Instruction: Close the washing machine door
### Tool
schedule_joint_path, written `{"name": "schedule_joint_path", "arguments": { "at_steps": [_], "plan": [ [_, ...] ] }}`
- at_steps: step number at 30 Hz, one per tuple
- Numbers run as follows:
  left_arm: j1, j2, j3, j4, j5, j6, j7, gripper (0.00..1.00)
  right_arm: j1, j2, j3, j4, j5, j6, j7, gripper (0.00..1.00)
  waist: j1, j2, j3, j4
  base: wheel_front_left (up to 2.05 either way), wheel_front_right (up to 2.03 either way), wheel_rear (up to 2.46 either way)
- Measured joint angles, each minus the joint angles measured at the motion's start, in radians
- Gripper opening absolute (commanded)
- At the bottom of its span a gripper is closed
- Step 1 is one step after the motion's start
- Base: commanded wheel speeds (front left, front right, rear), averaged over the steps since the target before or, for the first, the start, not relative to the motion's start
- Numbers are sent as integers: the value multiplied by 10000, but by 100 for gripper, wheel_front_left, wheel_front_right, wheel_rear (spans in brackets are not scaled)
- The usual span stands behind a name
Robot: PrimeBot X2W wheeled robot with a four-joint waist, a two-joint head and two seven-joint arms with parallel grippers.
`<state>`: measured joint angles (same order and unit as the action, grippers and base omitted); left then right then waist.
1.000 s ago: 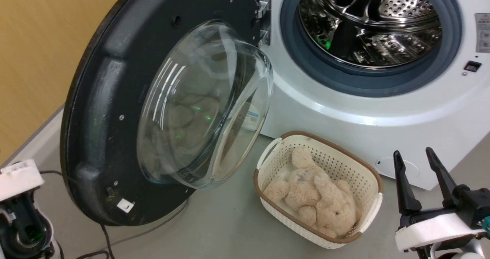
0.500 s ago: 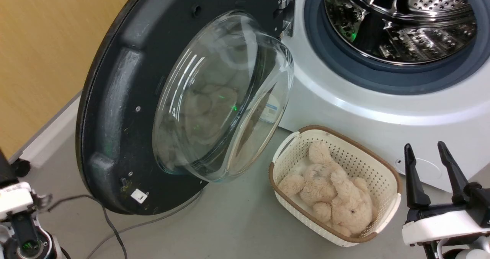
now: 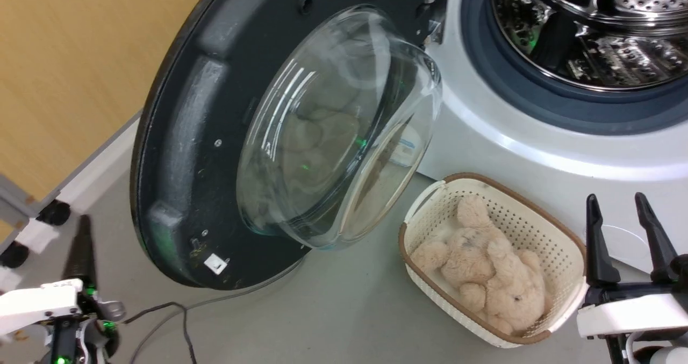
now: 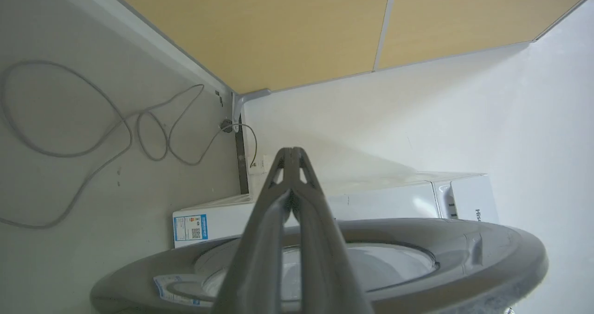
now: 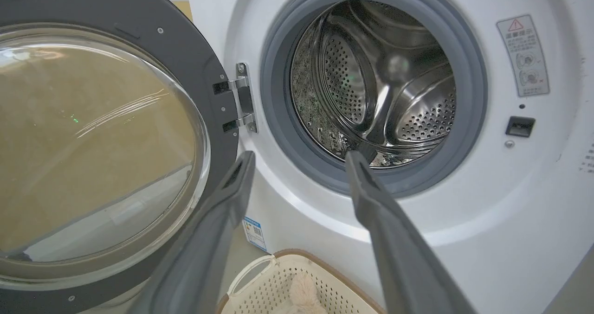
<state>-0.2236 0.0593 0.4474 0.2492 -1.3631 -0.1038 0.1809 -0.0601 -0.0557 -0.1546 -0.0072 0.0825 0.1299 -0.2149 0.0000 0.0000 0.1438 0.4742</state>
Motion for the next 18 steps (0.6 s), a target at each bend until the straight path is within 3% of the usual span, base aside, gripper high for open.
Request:
{"name": "schedule_joint_path", "arguments": {
  "at_steps": [10, 18],
  "plan": [
    [21, -52, -807, 96, -1473, -105, 1724, 0, -96, 4, -161, -17, 107, 0, -221, 100, 0, 0, 161, 429, 0, 0, 0],
    [474, -77, -1425, -629, -2700, -198, 2953, 0, -106, 6, -328, -23, 180, 0, -401, 100, 0, 0, 219, 772, 0, 0, 0]
  ]
}}
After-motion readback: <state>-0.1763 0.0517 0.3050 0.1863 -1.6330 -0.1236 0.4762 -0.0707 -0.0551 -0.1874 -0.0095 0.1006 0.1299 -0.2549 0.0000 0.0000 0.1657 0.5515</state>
